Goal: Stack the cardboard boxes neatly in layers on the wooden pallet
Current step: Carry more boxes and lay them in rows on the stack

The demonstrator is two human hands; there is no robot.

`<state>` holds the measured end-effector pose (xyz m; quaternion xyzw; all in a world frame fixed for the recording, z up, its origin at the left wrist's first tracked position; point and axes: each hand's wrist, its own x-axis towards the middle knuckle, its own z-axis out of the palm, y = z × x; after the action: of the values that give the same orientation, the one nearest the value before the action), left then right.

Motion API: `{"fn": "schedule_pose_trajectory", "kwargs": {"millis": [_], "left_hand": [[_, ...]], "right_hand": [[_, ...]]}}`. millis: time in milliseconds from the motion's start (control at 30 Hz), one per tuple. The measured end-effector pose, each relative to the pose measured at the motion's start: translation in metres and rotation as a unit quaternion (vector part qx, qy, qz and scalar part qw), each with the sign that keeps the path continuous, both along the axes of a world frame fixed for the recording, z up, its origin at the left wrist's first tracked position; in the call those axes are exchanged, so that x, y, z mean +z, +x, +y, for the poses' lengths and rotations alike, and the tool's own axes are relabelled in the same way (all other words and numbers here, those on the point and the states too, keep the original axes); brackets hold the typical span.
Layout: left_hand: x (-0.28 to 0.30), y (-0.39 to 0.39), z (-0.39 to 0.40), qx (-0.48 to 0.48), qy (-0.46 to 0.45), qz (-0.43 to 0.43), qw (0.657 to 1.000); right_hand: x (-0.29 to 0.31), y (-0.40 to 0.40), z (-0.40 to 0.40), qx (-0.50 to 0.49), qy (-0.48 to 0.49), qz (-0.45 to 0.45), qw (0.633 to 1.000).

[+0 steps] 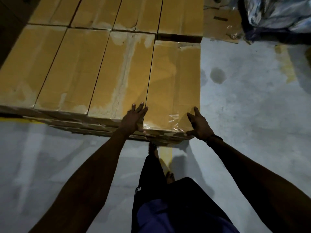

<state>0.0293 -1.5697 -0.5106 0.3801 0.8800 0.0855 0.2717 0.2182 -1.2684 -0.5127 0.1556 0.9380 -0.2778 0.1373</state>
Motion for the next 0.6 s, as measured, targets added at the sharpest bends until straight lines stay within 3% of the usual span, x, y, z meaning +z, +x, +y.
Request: {"fn": "schedule_pose_trajectory", "kwargs": {"millis": [600], "left_hand": [[0.012, 0.002, 0.017, 0.045, -0.036, 0.031, 0.998]], "right_hand": [[0.003, -0.021, 0.011, -0.017, -0.010, -0.025, 1.000]]}}
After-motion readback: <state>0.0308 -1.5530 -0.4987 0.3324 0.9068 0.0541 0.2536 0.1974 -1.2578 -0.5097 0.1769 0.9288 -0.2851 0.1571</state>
